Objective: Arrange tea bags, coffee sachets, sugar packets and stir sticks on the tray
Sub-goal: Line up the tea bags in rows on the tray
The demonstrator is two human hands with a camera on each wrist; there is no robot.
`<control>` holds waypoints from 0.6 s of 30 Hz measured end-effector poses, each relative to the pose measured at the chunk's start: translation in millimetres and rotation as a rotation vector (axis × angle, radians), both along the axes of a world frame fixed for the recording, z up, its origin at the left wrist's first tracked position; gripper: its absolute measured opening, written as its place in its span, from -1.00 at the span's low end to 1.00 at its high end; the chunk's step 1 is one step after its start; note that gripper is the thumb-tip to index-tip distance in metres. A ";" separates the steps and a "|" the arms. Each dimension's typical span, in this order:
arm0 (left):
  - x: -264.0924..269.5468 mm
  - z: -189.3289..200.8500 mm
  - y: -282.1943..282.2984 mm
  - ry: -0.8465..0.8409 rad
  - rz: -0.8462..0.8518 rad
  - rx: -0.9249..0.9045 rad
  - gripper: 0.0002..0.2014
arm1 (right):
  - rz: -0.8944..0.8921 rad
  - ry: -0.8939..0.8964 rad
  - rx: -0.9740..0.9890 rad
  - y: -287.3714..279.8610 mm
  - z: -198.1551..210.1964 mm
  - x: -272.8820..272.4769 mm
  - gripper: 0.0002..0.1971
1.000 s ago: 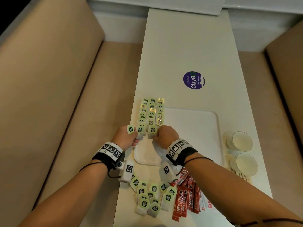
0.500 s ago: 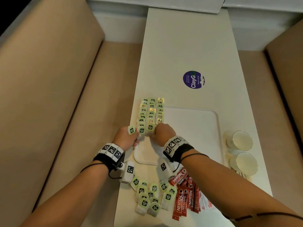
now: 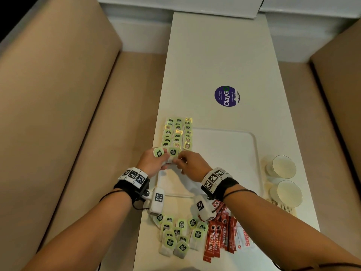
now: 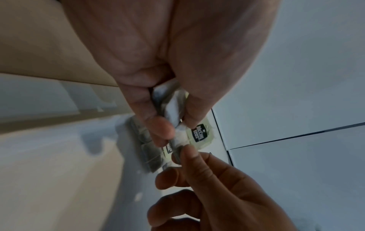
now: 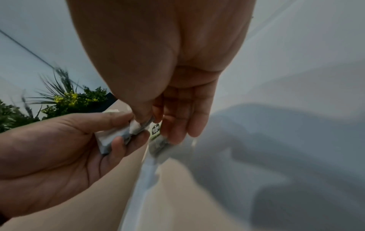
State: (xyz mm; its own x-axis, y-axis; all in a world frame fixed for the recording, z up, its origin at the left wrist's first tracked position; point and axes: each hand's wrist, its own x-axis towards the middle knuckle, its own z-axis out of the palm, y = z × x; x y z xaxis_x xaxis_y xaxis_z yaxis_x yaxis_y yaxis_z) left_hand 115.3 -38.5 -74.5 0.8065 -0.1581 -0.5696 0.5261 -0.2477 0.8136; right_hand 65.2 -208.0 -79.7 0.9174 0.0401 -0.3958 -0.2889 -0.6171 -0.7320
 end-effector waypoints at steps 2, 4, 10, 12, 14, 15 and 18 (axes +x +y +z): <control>-0.2 0.5 -2.3 0.009 -0.005 -0.024 -0.92 | -0.039 0.004 0.005 -3.9 -3.0 -1.1 -0.72; 1.1 -1.8 -1.3 0.035 -0.024 -0.032 -0.91 | -0.111 -0.001 -0.020 -10.4 -5.2 -1.3 -0.68; 1.3 -4.8 11.2 0.095 -0.117 -0.002 -0.74 | -0.183 0.099 -0.173 -28.2 -11.8 -5.0 -0.61; -0.6 -3.3 12.8 0.120 -0.117 -0.023 -0.71 | -0.202 0.127 -0.173 -28.5 -13.7 -5.9 -0.55; -2.2 -3.0 14.5 0.131 -0.116 -0.027 -0.73 | -0.222 0.142 -0.177 -26.7 -15.0 -5.3 -0.52; -2.6 -3.9 15.2 0.124 -0.122 -0.017 -0.76 | -0.235 0.144 -0.183 -25.4 -14.9 -5.0 -0.51; -2.8 -6.3 17.8 0.065 -0.153 0.048 -0.82 | -0.279 0.151 -0.207 -21.3 -12.3 -3.8 -0.52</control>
State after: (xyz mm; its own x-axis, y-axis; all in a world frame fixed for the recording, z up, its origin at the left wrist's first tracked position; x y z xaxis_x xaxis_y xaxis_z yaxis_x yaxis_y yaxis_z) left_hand 112.5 -20.7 -80.9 0.7364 -0.2479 -0.6294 0.5299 -0.3670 0.7645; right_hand 61.4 -229.3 -92.0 0.8126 -0.2977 -0.5010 -0.5616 -0.6297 -0.5367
